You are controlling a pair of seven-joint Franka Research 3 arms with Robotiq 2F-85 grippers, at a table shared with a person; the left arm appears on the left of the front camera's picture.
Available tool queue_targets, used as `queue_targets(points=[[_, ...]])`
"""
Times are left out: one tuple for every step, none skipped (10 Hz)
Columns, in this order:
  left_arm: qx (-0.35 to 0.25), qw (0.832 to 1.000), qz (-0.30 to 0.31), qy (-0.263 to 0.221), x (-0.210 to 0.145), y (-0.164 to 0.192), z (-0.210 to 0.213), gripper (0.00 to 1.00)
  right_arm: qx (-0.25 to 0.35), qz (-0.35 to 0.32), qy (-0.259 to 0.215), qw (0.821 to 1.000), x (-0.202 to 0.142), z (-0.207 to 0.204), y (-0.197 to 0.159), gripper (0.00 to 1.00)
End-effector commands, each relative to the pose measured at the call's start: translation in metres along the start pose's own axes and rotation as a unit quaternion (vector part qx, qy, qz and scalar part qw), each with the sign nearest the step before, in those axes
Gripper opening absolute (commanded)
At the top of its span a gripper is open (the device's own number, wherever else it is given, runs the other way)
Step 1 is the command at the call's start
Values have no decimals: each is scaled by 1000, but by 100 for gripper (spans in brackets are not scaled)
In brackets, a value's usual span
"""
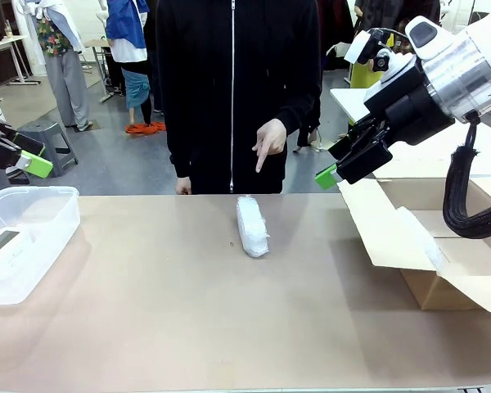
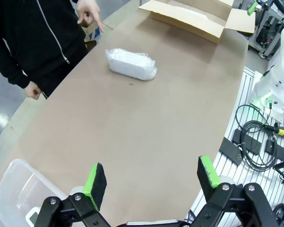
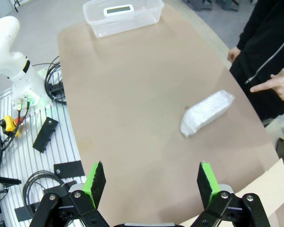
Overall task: Separate and place wrapped and unwrapped clocks.
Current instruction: Pick up the Digital clock indicated by the person.
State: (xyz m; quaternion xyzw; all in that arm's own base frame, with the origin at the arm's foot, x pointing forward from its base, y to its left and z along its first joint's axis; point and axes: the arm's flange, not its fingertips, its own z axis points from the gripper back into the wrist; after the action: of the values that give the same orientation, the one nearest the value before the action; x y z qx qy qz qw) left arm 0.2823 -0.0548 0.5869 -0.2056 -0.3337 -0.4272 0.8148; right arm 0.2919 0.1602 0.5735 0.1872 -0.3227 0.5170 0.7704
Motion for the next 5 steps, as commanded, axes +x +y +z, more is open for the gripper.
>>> queue_targets(points=[[-4,1000,-7,2,-1,-1,0,100,5,3,2,1000,-1,-1,0,100],[-4,1000,-7,2,-1,-1,0,100,5,3,2,1000,-1,-1,0,100],[-4,1000,-7,2,-1,-1,0,100,5,3,2,1000,-1,-1,0,100],[-4,1000,-7,2,-1,-1,0,100,5,3,2,1000,-1,-1,0,100],[-4,1000,-7,2,-1,-1,0,100,5,3,2,1000,-1,-1,0,100]])
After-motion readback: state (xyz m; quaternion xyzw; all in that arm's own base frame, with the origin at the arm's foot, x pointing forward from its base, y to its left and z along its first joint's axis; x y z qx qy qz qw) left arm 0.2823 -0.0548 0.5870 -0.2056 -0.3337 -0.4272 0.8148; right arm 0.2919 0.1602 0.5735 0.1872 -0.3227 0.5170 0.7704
